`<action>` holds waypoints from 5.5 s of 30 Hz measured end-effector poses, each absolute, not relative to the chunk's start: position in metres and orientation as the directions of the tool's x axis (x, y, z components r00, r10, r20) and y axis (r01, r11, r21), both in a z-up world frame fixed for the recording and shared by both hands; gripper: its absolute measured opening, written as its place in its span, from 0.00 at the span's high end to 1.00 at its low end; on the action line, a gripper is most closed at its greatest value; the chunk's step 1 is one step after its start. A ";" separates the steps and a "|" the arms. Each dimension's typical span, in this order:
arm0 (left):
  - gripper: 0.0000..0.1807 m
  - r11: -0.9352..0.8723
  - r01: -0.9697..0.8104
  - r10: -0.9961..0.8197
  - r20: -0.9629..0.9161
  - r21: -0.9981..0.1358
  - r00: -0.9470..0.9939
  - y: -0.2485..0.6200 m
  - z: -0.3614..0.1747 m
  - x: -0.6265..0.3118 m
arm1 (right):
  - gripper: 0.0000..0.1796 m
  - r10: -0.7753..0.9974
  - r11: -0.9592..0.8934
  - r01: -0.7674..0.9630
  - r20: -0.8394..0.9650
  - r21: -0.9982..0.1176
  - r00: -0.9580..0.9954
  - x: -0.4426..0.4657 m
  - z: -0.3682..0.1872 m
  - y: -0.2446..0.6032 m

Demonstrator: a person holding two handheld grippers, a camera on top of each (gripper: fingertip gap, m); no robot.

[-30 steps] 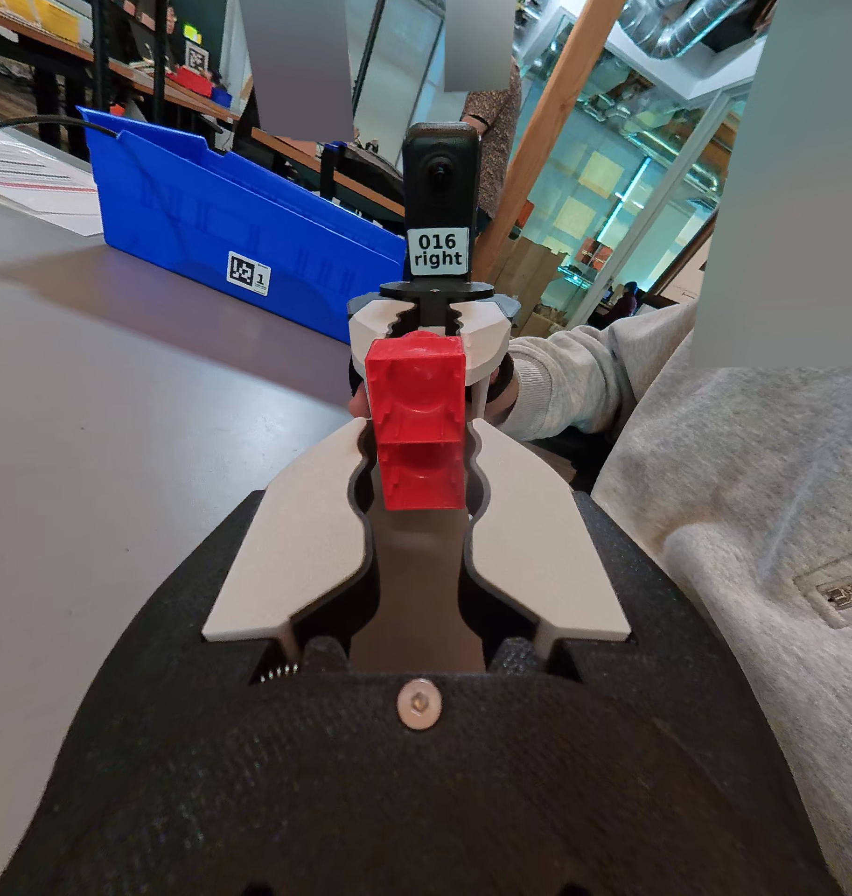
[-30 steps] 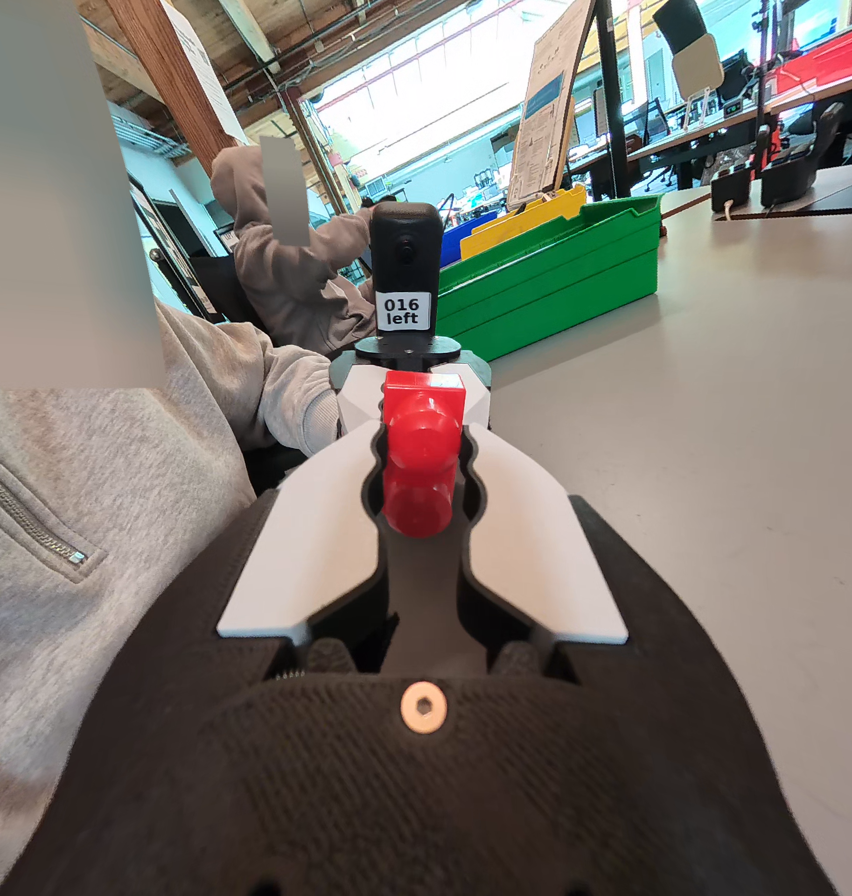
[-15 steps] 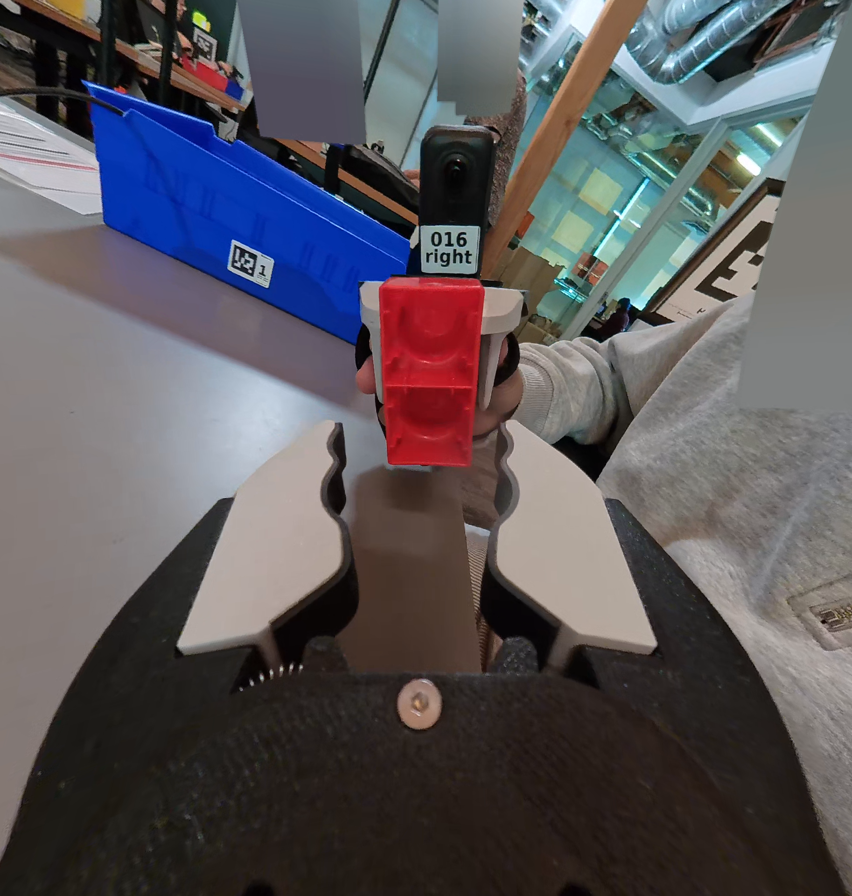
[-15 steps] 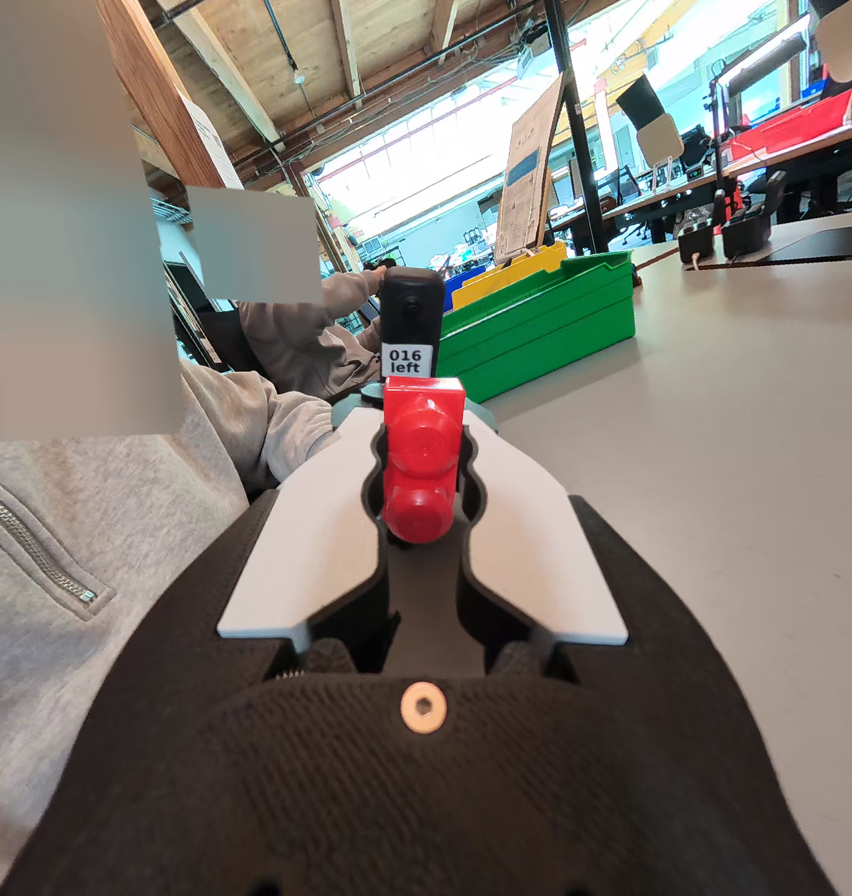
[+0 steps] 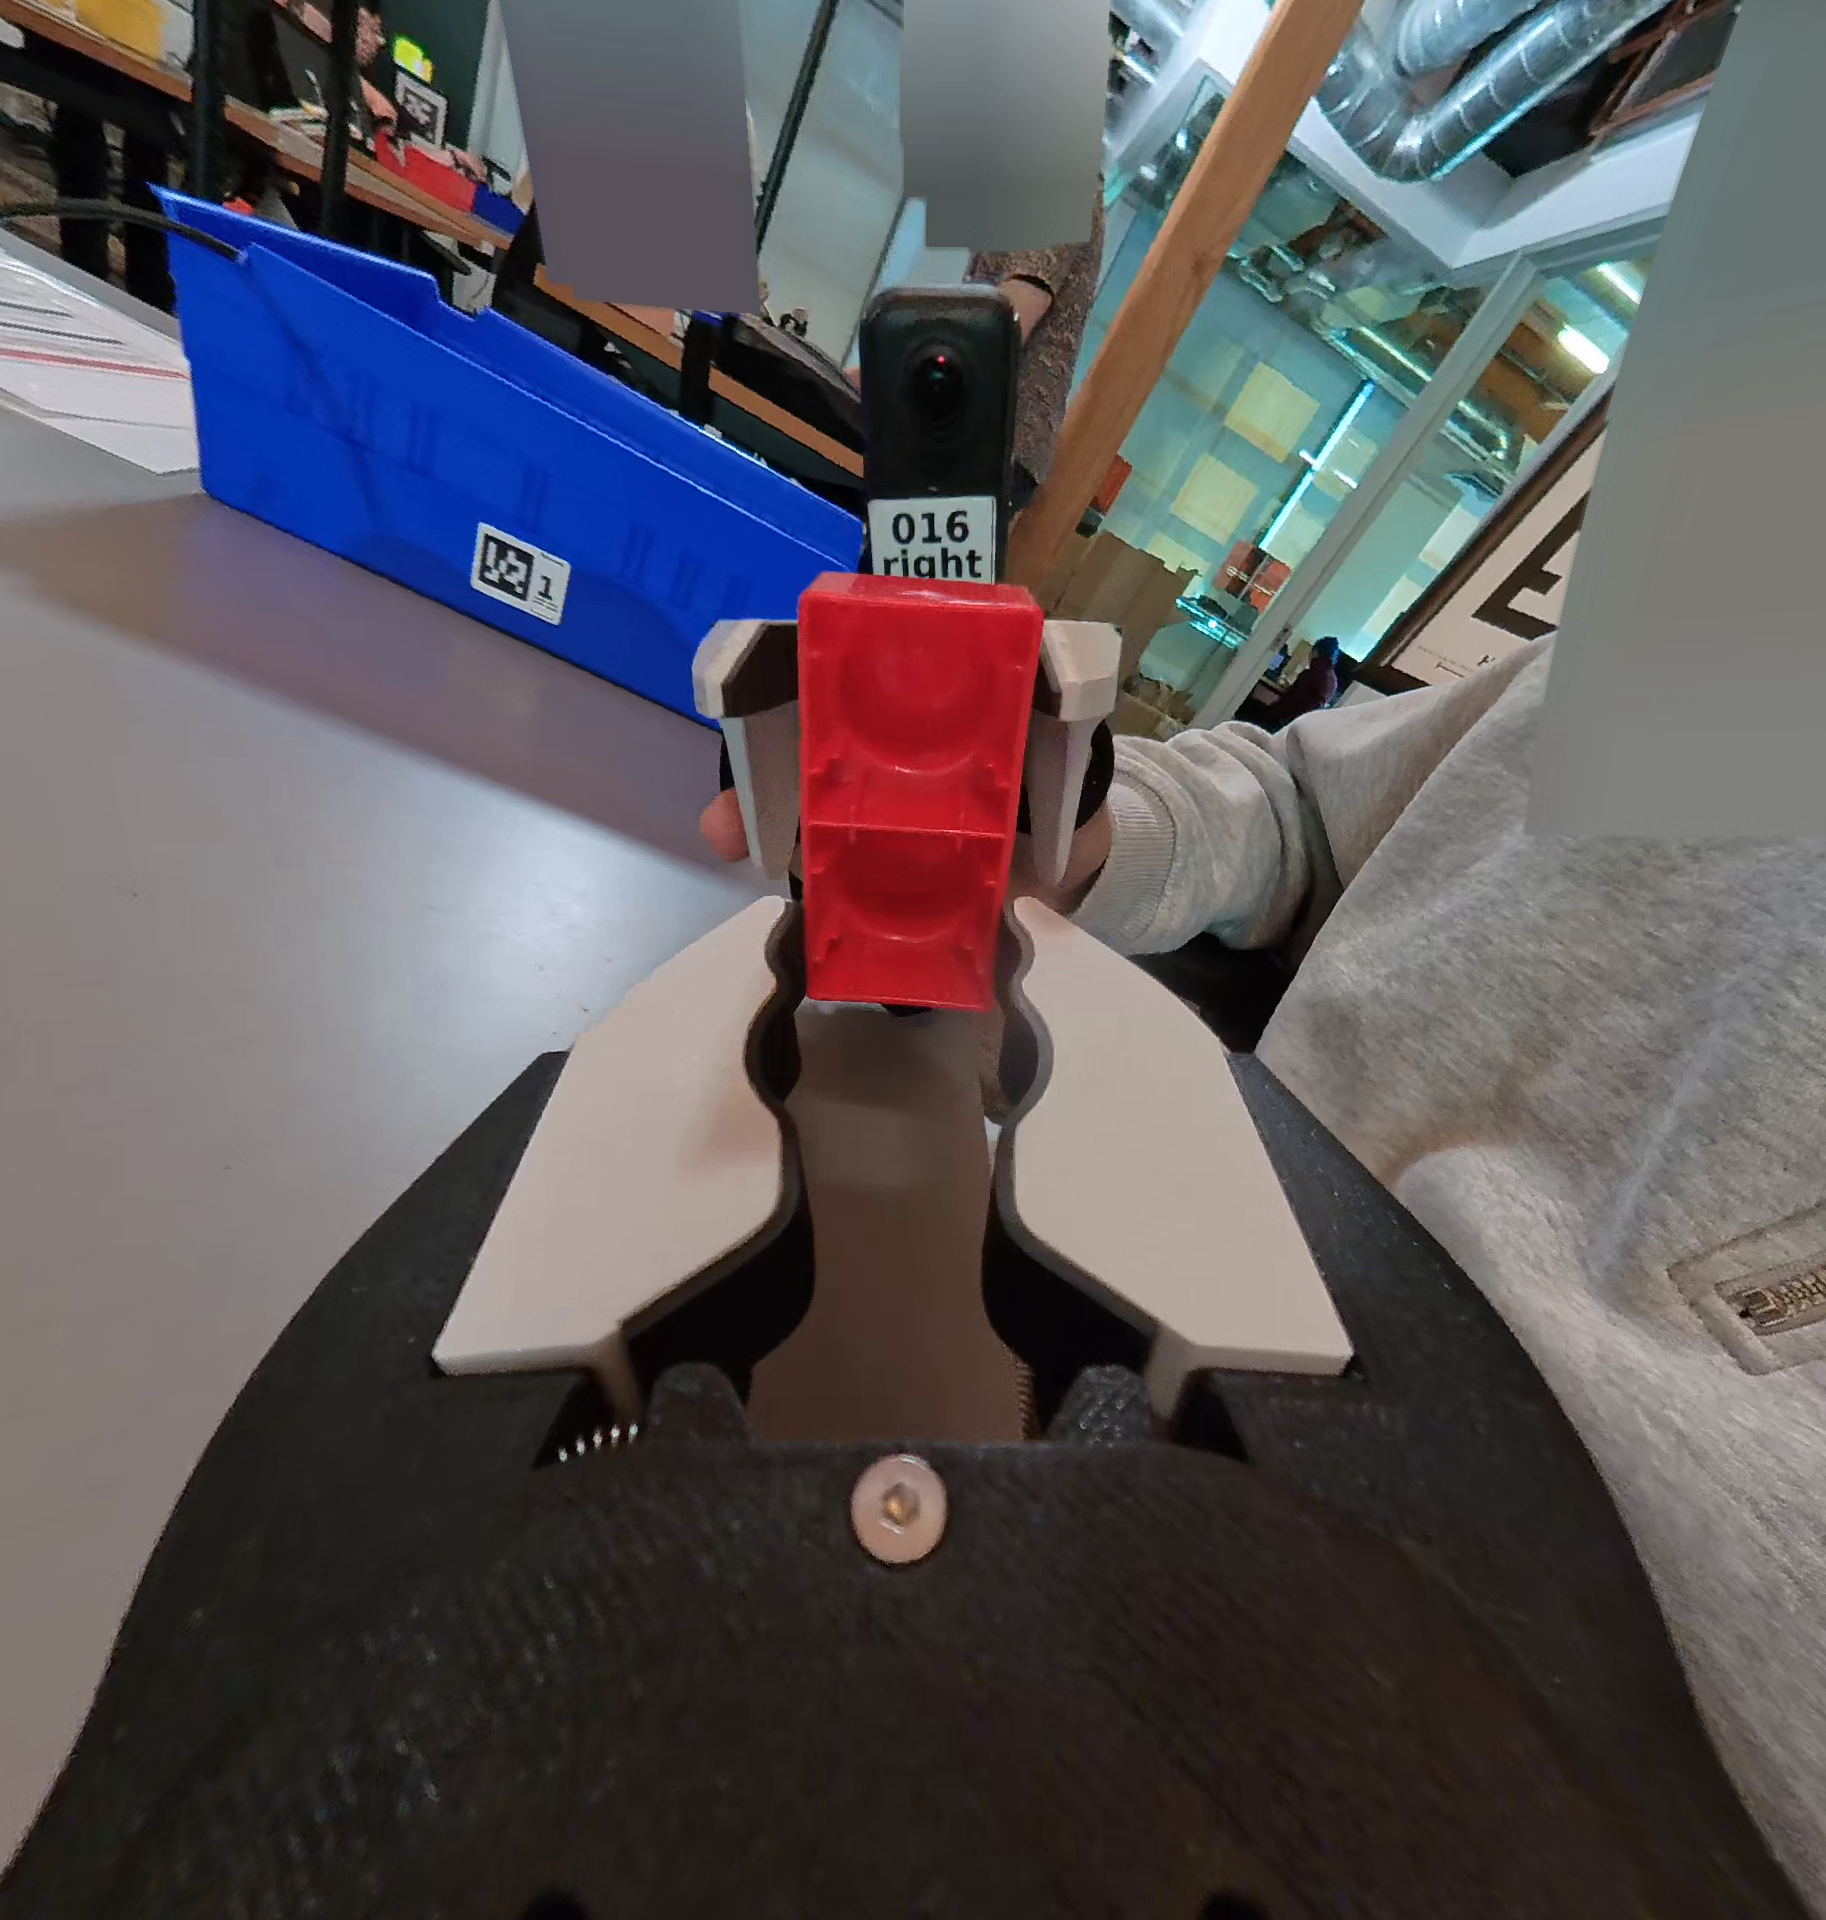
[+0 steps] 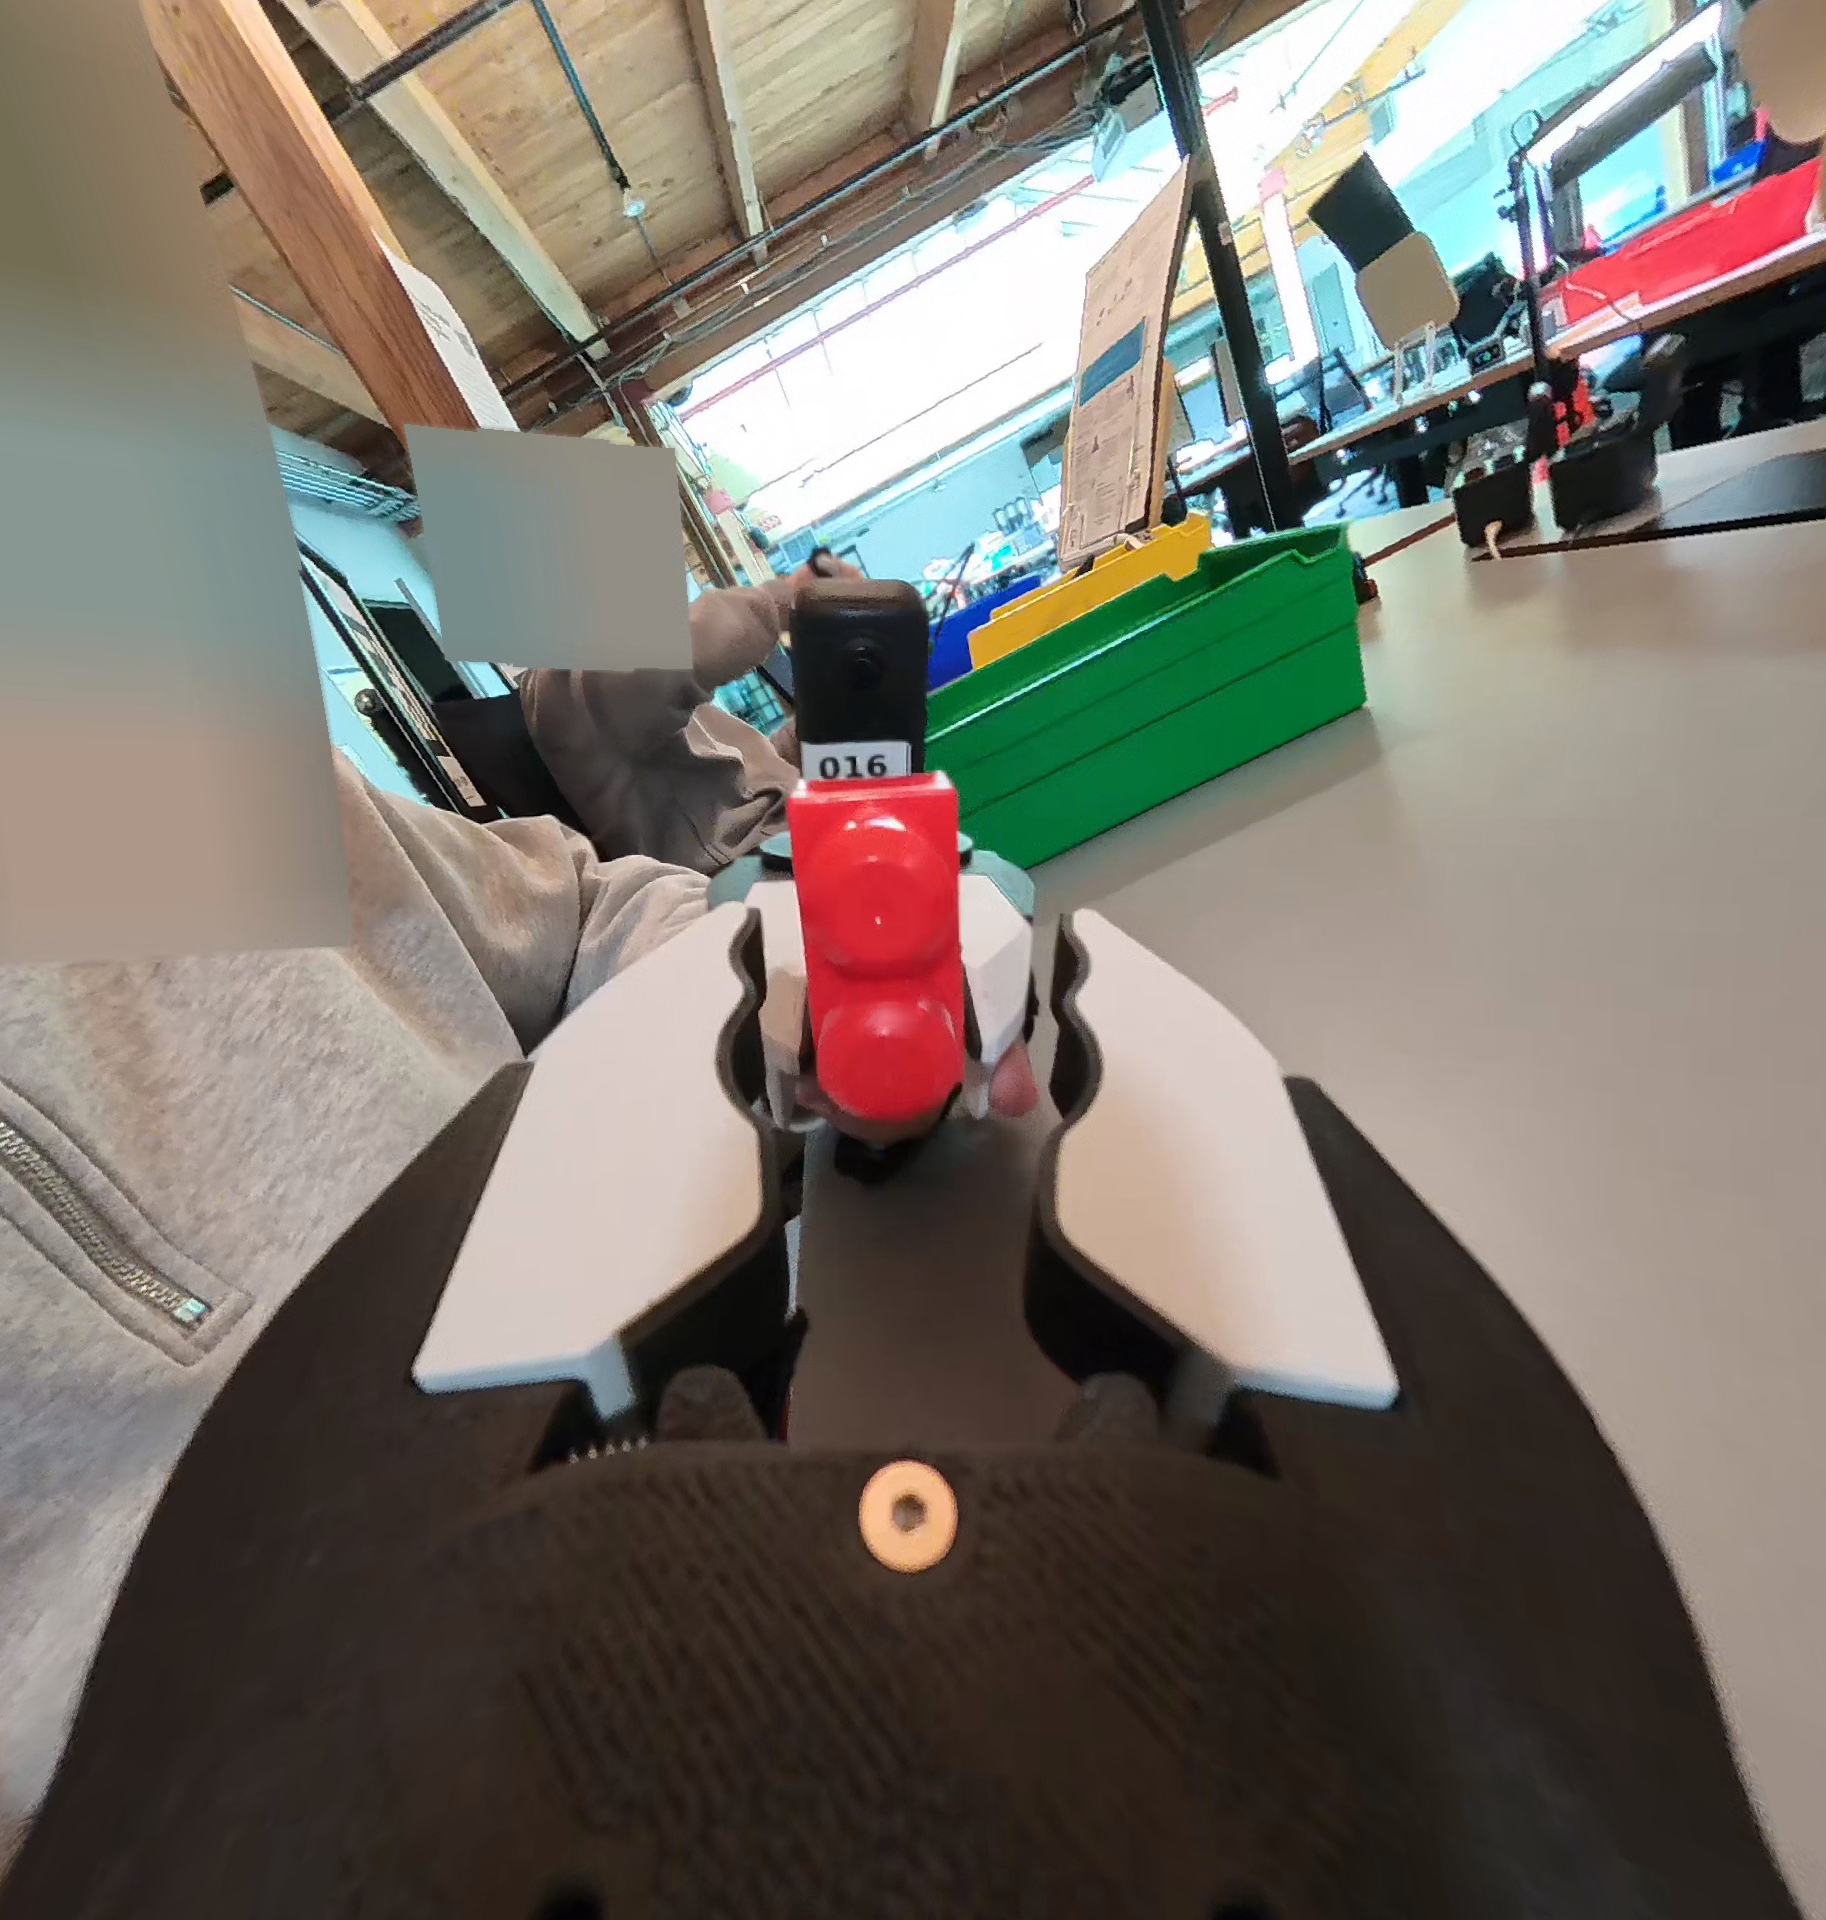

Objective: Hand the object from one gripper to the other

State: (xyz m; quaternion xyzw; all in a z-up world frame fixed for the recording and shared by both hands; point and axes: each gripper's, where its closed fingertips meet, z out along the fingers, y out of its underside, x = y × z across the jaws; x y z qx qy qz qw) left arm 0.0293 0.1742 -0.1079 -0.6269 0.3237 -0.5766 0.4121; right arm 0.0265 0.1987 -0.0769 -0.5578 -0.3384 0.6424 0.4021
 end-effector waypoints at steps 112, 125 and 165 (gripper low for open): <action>0.55 -0.132 -0.318 -0.981 0.078 -0.939 0.177 0.158 -0.138 0.036 | 0.64 0.991 -0.039 0.290 -0.074 -0.956 -0.113 0.023 -0.116 0.158; 0.58 -0.124 -0.327 -0.978 0.059 -0.937 0.201 0.161 -0.139 0.035 | 0.56 0.997 0.059 0.220 0.046 -0.974 -0.062 0.021 -0.109 0.167; 0.58 -0.882 -0.045 -0.446 0.862 -0.469 -0.239 0.144 -0.111 0.042 | 0.69 0.923 0.384 0.114 0.381 -0.916 -0.051 0.015 -0.098 0.154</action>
